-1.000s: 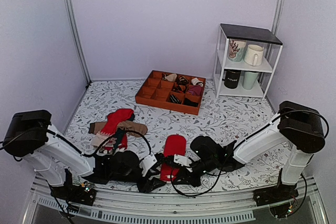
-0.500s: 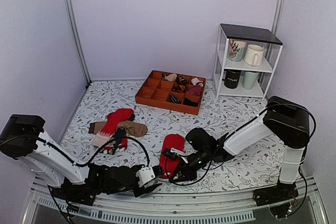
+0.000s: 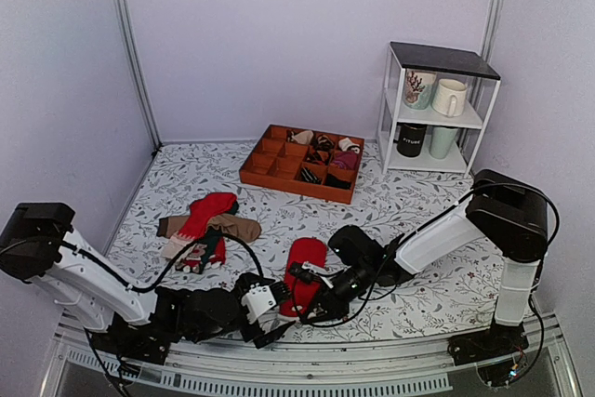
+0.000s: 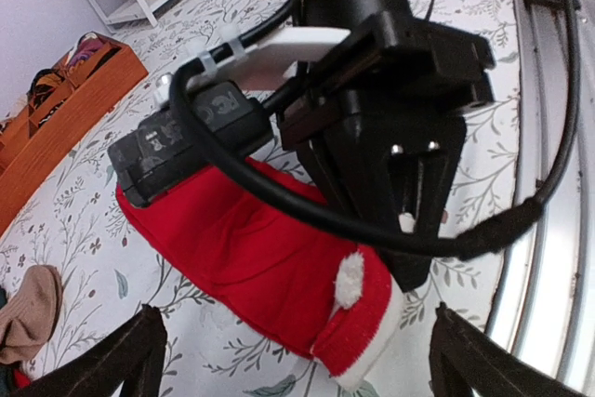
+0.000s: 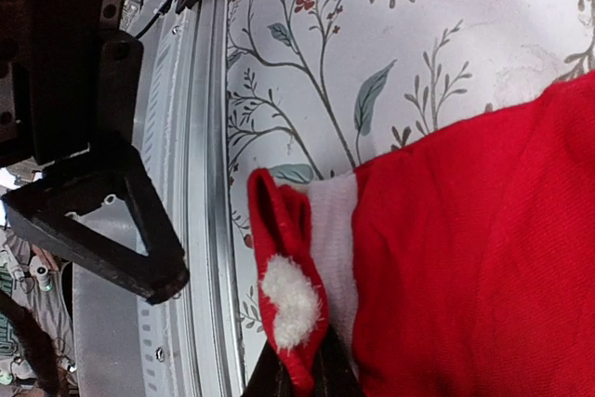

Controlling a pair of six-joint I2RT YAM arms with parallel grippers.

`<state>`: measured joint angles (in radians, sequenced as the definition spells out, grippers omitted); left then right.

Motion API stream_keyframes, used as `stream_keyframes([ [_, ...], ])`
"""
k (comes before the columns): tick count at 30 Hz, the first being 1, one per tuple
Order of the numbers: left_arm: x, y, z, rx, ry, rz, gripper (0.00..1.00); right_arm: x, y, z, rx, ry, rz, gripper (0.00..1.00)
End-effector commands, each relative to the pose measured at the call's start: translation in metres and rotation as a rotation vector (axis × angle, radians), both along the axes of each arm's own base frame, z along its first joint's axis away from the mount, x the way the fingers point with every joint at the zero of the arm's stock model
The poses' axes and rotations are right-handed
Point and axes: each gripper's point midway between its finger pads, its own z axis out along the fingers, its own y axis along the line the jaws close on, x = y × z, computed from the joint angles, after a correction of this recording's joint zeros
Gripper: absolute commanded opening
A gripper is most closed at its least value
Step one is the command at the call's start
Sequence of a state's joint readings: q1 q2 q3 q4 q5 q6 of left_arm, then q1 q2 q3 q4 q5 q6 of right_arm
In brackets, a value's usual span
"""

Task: Roll the socks
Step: Roll the sock at the center of the board.

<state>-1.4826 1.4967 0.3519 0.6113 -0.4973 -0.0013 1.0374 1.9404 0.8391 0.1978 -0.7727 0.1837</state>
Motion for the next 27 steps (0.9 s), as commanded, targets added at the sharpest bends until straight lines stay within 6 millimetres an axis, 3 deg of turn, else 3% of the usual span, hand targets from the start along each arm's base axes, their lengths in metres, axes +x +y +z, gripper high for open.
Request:
stream_keyframes([
  [1,0.006,0.006,-0.003,-0.01,0.055,0.034,1.0,-0.018,-0.057,-0.063,-0.325,0.104,-0.056,0.07],
  [6,0.009,0.012,0.003,-0.045,0.043,0.072,1.0,-0.019,-0.058,-0.064,-0.327,0.108,-0.054,0.07],
  [7,0.003,0.01,0.008,-0.061,0.037,0.029,0.96,-0.02,-0.058,-0.064,-0.328,0.11,-0.054,0.07],
  [14,-0.009,0.009,0.022,-0.142,0.098,-0.074,0.99,-0.02,-0.057,-0.063,-0.321,0.114,-0.053,0.07],
  [18,-0.032,0.011,0.029,-0.183,0.096,-0.227,1.0,-0.02,-0.058,-0.064,-0.323,0.116,-0.051,0.07],
  [19,-0.033,0.01,0.03,-0.187,0.099,-0.246,0.97,-0.021,-0.058,-0.064,-0.324,0.117,-0.05,0.07],
  [22,-0.039,0.006,0.025,-0.186,0.16,-0.32,0.67,-0.022,-0.058,-0.064,-0.329,0.125,-0.048,0.07],
  [23,-0.039,0.004,0.021,-0.185,0.188,-0.335,0.64,-0.022,-0.058,-0.064,-0.33,0.124,-0.045,0.07],
  [27,-0.037,-0.004,0.011,-0.186,0.179,-0.349,0.71,-0.022,-0.058,-0.065,-0.33,0.122,-0.041,0.07],
])
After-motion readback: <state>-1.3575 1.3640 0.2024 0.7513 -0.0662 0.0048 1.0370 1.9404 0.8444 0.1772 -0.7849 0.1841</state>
